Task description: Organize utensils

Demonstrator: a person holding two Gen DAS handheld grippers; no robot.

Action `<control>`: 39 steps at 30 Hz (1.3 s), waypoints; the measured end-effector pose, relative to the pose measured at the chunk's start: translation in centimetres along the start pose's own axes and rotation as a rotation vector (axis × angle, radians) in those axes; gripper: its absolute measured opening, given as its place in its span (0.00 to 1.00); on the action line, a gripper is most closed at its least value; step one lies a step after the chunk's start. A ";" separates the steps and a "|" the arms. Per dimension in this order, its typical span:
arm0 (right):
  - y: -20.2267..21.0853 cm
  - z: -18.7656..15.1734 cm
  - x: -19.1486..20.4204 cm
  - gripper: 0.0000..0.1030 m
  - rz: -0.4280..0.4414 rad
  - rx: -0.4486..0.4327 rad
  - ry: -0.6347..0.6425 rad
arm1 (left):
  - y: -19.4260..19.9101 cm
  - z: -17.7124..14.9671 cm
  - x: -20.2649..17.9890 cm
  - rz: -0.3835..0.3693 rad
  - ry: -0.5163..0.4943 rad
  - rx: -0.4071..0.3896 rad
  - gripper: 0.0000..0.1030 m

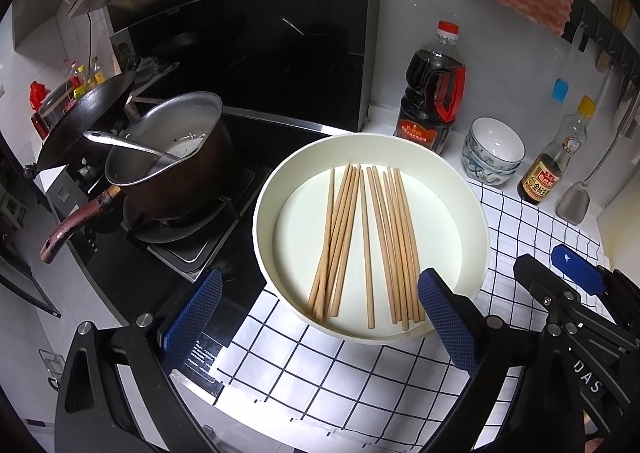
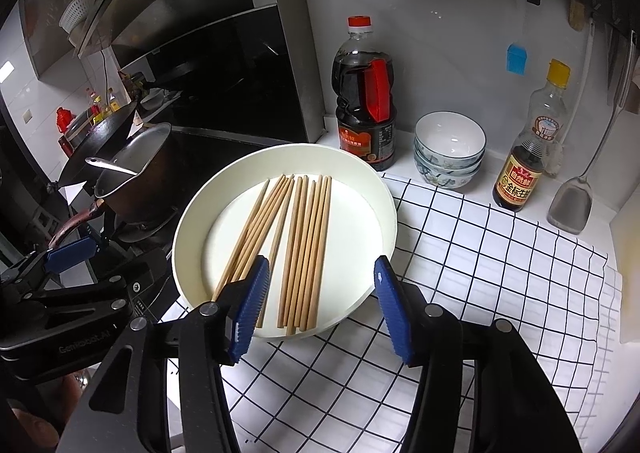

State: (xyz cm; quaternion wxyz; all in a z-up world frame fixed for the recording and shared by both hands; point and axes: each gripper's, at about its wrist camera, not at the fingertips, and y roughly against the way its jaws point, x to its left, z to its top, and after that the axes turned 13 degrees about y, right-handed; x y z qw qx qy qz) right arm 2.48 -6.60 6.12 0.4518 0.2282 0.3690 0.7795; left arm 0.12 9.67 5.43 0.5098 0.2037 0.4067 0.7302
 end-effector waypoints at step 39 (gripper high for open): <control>0.3 -0.3 0.4 0.53 -0.003 0.001 0.003 | 0.6 -0.2 0.3 -0.003 0.013 0.002 0.94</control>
